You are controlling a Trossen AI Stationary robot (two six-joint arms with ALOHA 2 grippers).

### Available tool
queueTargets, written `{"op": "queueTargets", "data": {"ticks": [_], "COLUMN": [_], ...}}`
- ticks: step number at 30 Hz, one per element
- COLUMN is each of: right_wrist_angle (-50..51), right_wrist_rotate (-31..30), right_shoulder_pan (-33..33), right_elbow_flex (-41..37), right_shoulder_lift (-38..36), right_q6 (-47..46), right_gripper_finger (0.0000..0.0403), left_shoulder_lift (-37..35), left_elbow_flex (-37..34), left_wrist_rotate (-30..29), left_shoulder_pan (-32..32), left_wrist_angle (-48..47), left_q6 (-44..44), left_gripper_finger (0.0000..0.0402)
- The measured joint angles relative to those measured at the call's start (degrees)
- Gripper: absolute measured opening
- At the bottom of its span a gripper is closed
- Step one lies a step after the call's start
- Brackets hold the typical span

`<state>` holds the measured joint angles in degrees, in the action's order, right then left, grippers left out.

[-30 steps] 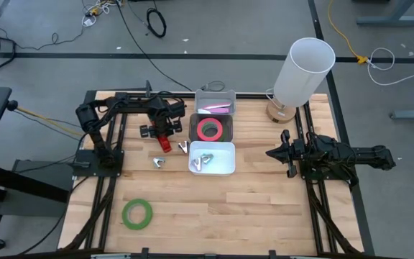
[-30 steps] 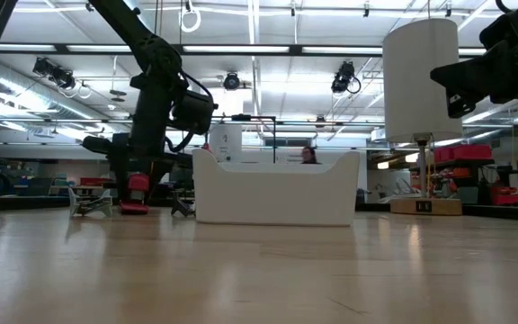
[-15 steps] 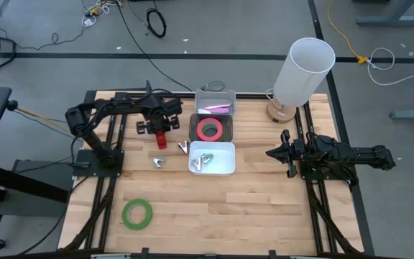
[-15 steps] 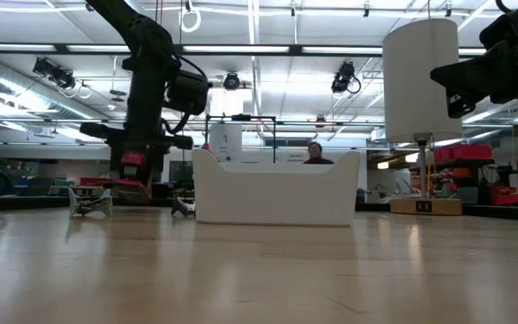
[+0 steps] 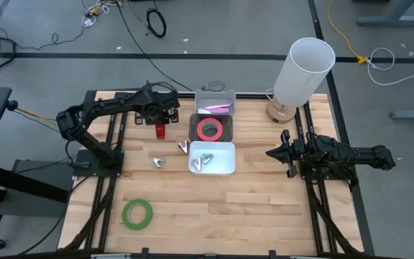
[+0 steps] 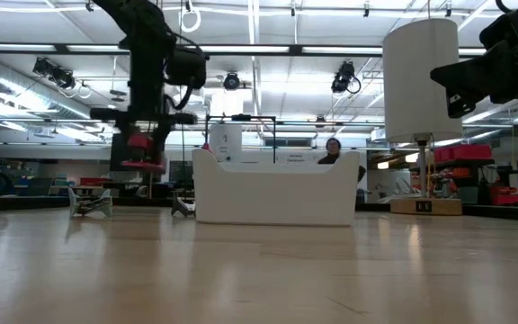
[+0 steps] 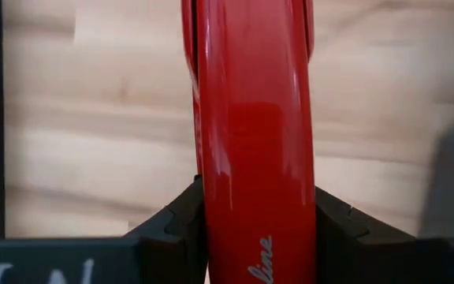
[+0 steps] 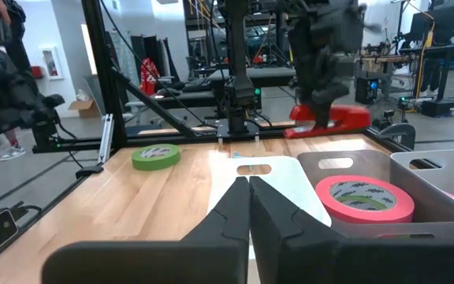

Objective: Pick and place Stapler, Stapler remover, tape
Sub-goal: Put the red stapler in the gray bin

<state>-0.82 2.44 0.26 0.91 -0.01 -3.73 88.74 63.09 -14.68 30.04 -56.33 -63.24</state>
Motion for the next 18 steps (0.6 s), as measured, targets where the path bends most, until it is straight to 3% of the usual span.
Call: {"op": "queueTargets", "data": {"ticks": [18], "right_wrist_angle": [0.0], "right_wrist_rotate": [0.0], "right_shoulder_pan": [0.01], "right_elbow_flex": [0.0], "right_shoulder_lift": [0.0], "right_q6": [0.0], "right_gripper_finger": [0.0013], "left_shoulder_lift": [0.07], "left_elbow_flex": [16.98], "left_wrist_rotate": [0.17], "left_shoulder_pan": [0.92], "left_wrist_angle": [11.21], "left_q6": [38.38], "left_gripper_finger": [0.0154]}}
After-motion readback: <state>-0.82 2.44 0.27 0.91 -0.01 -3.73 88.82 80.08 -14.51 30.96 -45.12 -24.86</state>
